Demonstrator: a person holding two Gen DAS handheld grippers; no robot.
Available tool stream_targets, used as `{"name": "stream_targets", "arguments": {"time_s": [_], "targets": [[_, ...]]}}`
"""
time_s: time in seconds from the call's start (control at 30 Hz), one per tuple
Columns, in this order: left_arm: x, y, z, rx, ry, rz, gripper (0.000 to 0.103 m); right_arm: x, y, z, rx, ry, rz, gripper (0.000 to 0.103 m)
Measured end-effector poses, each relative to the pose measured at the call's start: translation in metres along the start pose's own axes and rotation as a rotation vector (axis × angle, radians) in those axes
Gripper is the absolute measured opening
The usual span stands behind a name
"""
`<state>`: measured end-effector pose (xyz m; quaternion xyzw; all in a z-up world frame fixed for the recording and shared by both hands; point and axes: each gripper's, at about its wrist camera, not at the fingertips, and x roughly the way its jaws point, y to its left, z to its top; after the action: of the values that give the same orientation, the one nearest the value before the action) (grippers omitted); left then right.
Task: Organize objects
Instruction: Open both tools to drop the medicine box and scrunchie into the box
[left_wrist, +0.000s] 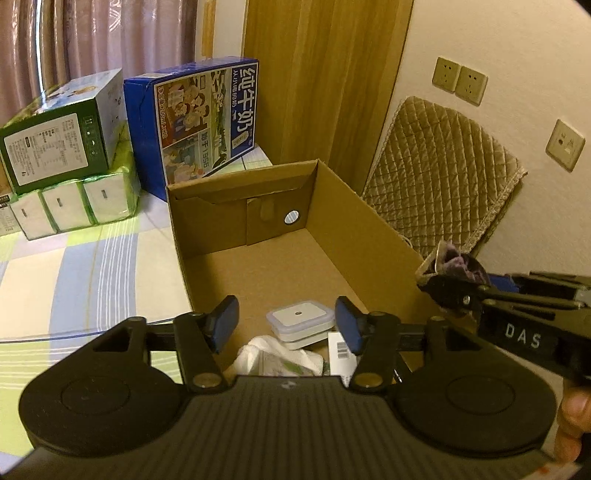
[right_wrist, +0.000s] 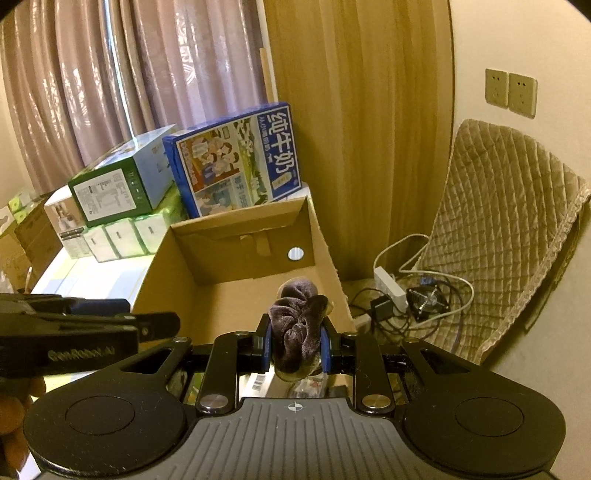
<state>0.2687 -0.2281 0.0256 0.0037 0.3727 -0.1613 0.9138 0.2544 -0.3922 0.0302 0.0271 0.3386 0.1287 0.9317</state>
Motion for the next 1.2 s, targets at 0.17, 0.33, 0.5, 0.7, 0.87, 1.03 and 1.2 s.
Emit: {"name": "stream_targets", "arguments": {"time_s": [0.17,0.33,0.5,0.7,0.87,1.03,1.2], "targets": [[-0.015,0.012,0.002,-0.034,-0.030,0.006,0.060,-0.002,0.000,-0.004,0.011,0.009,0.011,0.022],[-0.032,0.029,-0.005,-0.070,-0.047,0.034,0.060,-0.003,0.006,-0.007,0.026,0.027,0.057,0.022],[-0.042,0.043,-0.019,-0.094,-0.034,0.066,0.062,-0.004,0.010,-0.005,0.066,0.029,0.110,0.051],[-0.053,0.055,-0.038,-0.118,-0.019,0.090,0.065,-0.015,0.005,-0.004,0.110,0.009,0.115,0.061],[-0.065,0.053,-0.051,-0.115,-0.014,0.102,0.067,-0.031,0.006,-0.009,0.116,0.006,0.107,0.065],[-0.080,0.046,-0.061,-0.108,-0.011,0.102,0.076,-0.050,0.010,-0.018,0.111,0.003,0.098,0.072],[-0.097,0.040,-0.069,-0.099,-0.011,0.110,0.088,-0.071,0.013,-0.027,0.107,0.000,0.085,0.079]]}}
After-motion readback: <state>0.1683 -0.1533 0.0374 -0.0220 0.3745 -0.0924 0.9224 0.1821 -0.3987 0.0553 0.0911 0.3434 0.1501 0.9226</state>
